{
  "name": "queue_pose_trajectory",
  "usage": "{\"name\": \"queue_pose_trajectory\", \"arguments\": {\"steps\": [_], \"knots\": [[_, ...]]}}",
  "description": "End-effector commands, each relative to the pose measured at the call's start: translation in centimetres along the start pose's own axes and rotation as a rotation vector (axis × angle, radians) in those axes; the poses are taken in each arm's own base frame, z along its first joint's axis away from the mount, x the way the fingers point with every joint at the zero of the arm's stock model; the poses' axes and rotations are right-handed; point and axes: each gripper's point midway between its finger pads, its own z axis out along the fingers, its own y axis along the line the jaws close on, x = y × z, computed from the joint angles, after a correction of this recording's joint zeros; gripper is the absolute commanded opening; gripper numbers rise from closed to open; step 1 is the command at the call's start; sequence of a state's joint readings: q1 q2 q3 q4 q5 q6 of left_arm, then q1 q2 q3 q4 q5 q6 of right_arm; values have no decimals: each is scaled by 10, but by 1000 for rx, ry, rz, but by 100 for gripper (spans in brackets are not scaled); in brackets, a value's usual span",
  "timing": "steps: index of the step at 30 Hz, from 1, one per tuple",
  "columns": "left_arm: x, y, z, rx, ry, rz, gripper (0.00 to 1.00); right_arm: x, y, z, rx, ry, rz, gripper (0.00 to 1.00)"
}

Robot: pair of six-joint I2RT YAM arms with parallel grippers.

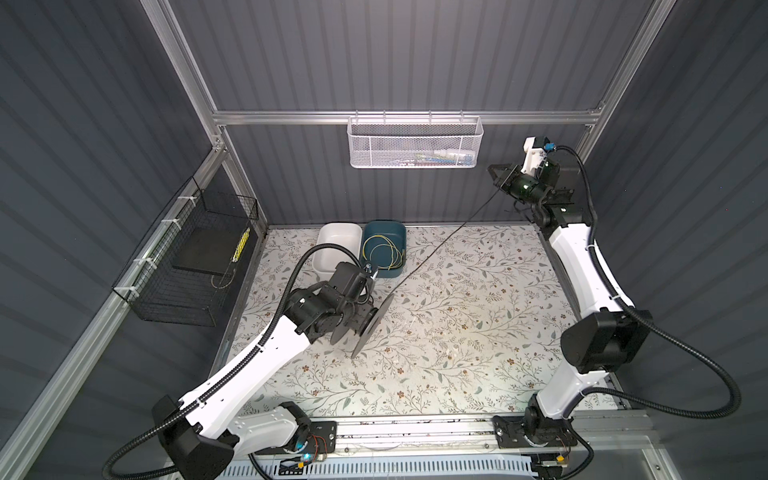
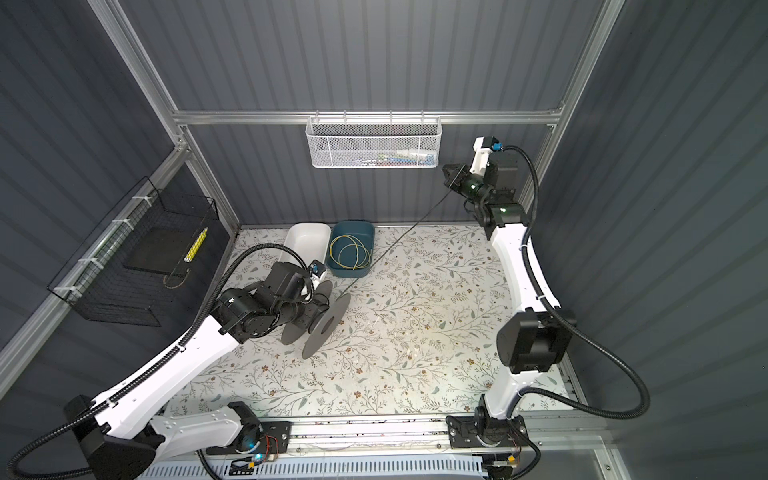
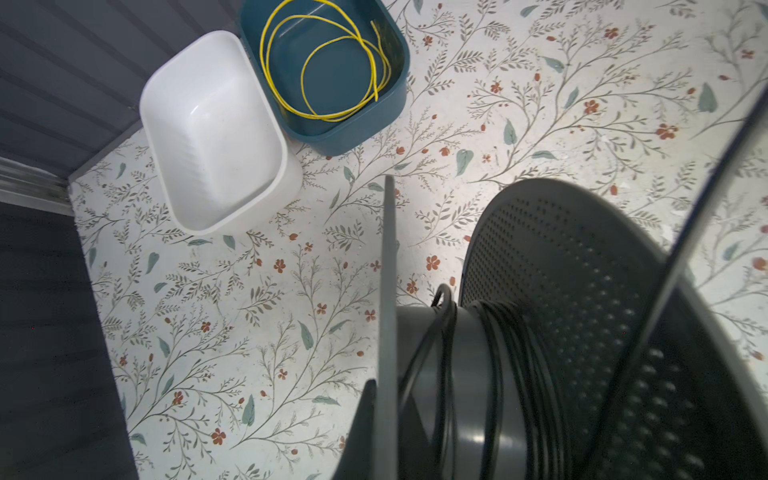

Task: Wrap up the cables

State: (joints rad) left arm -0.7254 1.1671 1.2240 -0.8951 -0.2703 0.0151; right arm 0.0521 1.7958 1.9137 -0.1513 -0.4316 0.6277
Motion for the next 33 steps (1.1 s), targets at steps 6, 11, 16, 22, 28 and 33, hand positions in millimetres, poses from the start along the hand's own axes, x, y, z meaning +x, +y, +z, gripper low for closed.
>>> {"name": "queue_pose_trajectory", "arguments": {"steps": [6,11,16,22,28,33], "knots": [[-50,-9,-76,155,-260,-75,0,45,-75,16,176,14,27,0],[-100,-4,-124,207,-457,-147,0,105,-125,15,289,71,60,0],[-150,0,-151,259,-637,-264,0,177,-146,10,340,144,104,0],[-197,25,-160,194,-801,-441,0,257,-130,0,333,227,128,0],[-213,69,-134,-52,-838,-624,0,319,-70,-25,246,300,94,0],[-210,95,-88,-321,-742,-656,0,326,3,-50,109,319,28,0]]}}
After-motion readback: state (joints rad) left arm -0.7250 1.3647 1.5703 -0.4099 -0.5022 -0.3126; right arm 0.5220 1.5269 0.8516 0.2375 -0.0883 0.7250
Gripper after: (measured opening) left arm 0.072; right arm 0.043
